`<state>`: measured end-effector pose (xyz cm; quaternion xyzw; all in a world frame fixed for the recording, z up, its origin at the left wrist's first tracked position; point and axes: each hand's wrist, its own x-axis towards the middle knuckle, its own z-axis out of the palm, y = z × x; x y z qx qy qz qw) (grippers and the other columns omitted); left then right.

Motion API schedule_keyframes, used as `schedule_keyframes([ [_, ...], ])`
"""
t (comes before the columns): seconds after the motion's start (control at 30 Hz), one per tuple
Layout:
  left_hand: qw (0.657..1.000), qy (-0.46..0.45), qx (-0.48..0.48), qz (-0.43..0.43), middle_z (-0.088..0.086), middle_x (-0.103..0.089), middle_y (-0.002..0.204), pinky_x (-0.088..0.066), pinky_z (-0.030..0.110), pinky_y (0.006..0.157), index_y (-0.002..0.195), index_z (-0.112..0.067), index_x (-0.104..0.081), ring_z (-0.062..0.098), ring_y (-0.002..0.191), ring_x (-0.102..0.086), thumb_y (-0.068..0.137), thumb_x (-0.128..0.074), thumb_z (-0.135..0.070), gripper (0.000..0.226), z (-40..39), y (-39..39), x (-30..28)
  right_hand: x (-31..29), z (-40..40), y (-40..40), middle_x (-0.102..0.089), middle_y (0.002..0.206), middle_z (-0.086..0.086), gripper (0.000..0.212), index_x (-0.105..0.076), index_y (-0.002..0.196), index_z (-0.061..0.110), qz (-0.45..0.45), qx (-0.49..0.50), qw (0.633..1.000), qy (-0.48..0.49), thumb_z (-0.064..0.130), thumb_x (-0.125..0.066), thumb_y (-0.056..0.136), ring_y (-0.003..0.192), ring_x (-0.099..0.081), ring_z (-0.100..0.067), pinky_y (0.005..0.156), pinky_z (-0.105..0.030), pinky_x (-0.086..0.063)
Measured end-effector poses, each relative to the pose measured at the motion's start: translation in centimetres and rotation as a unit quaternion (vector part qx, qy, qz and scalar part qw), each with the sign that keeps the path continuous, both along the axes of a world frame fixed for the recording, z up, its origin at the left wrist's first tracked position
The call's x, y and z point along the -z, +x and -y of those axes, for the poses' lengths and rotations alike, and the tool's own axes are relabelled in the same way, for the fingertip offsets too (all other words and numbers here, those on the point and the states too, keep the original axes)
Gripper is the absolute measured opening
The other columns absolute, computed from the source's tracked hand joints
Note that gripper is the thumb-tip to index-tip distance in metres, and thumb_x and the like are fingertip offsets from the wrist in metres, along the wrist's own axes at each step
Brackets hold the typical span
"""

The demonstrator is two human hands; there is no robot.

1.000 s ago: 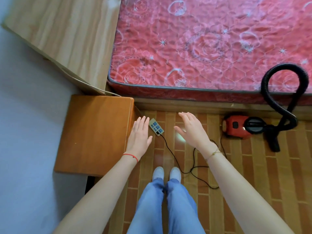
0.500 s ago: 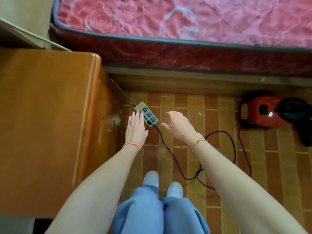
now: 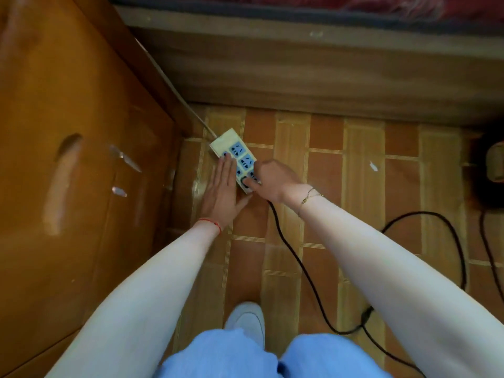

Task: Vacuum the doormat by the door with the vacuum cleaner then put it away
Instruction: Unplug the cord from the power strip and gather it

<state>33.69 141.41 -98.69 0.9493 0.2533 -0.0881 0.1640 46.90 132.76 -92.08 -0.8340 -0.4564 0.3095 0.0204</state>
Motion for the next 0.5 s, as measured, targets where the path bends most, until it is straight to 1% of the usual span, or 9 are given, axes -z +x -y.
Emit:
schedule_keyframes([
  [0.07,1.000,0.000,-0.006,0.010,0.014,-0.002,0.160,-0.003,0.035,0.121,0.152,-0.002,-0.009,0.024,0.148,0.000,0.092,-0.049,-0.053,0.088,-0.2,0.0,1.2,0.9,-0.5,-0.3,-0.063,0.100,-0.016,0.042,-0.060,0.102,0.007,0.027,-0.022,0.999,0.006,0.044,-0.041,0.098,0.085,-0.061,-0.031,0.061,-0.030,-0.037],
  [0.1,1.000,0.000,-0.006,0.014,0.014,-0.003,0.160,-0.003,0.036,0.121,0.152,-0.001,-0.009,0.023,0.148,0.000,0.093,-0.048,-0.052,0.086,-0.3,0.0,1.6,1.1,-0.7,-0.5,-0.064,0.100,-0.015,0.041,-0.061,0.101,0.007,0.040,-0.032,0.999,0.004,0.042,-0.040,0.099,0.085,-0.061,-0.031,0.061,-0.030,-0.037],
  [0.17,1.000,0.000,-0.007,0.020,0.014,-0.003,0.160,-0.005,0.037,0.121,0.152,-0.001,-0.010,0.022,0.148,0.000,0.095,-0.045,-0.049,0.082,-0.5,0.1,2.1,1.3,-1.3,-0.9,-0.063,0.102,-0.013,0.040,-0.062,0.105,0.008,0.055,-0.047,0.997,-0.008,0.040,-0.038,0.100,0.083,-0.061,-0.029,0.061,-0.030,-0.037],
  [0.23,1.000,0.002,-0.013,0.027,0.013,-0.004,0.160,-0.007,0.038,0.121,0.152,-0.002,-0.011,0.021,0.148,0.000,0.096,-0.043,-0.045,0.077,-0.7,0.3,2.6,1.2,-1.9,-1.1,-0.062,0.106,-0.010,0.038,-0.061,0.110,0.009,0.059,-0.066,0.996,-0.023,0.038,-0.039,0.101,0.087,-0.061,-0.027,0.062,-0.030,-0.038],
  [0.3,0.999,-0.008,-0.022,0.037,0.013,-0.006,0.160,-0.007,0.037,0.121,0.152,-0.002,-0.012,0.021,0.149,-0.001,0.096,-0.043,-0.043,0.076,-0.8,0.5,2.9,1.0,-2.4,-1.2,-0.061,0.110,-0.009,0.031,-0.059,0.114,0.009,0.065,-0.074,0.995,-0.034,0.031,-0.042,0.101,0.094,-0.062,-0.025,0.064,-0.031,-0.038],
  [0.33,0.999,-0.019,-0.027,0.042,0.013,-0.006,0.160,-0.007,0.037,0.121,0.152,-0.002,-0.012,0.021,0.149,-0.001,0.095,-0.045,-0.043,0.077,-0.8,0.6,3.0,0.9,-2.7,-1.2,-0.061,0.111,-0.009,0.027,-0.059,0.115,0.008,0.066,-0.078,0.994,-0.038,0.026,-0.044,0.100,0.094,-0.061,-0.025,0.065,-0.031,-0.039],
  [0.4,0.998,-0.034,-0.030,0.046,0.012,-0.004,0.161,-0.006,0.038,0.121,0.152,-0.003,-0.011,0.021,0.148,0.001,0.096,-0.049,-0.038,0.077,-1.0,0.7,3.2,0.7,-3.1,-1.3,-0.061,0.111,-0.009,0.024,-0.058,0.115,0.007,0.056,-0.079,0.994,-0.045,0.021,-0.049,0.098,0.088,-0.057,-0.024,0.063,-0.029,-0.039],
  [0.43,0.998,-0.036,-0.031,0.045,0.012,-0.003,0.161,-0.006,0.038,0.121,0.152,-0.003,-0.011,0.021,0.148,0.002,0.096,-0.050,-0.037,0.076,-1.1,0.8,3.3,0.6,-3.3,-1.2,-0.061,0.110,-0.010,0.024,-0.058,0.114,0.007,0.046,-0.078,0.995,-0.051,0.021,-0.051,0.096,0.084,-0.054,-0.023,0.060,-0.028,-0.038],
  [0.5,0.998,-0.038,-0.040,0.043,0.011,-0.001,0.161,-0.005,0.037,0.121,0.152,-0.004,-0.010,0.021,0.148,0.004,0.096,-0.050,-0.035,0.076,-1.0,1.1,3.3,0.3,-3.8,-0.9,-0.059,0.099,-0.008,0.020,-0.057,0.108,0.008,0.026,-0.084,0.993,-0.078,0.023,-0.057,0.094,0.076,-0.049,-0.019,0.052,-0.023,-0.034],
])
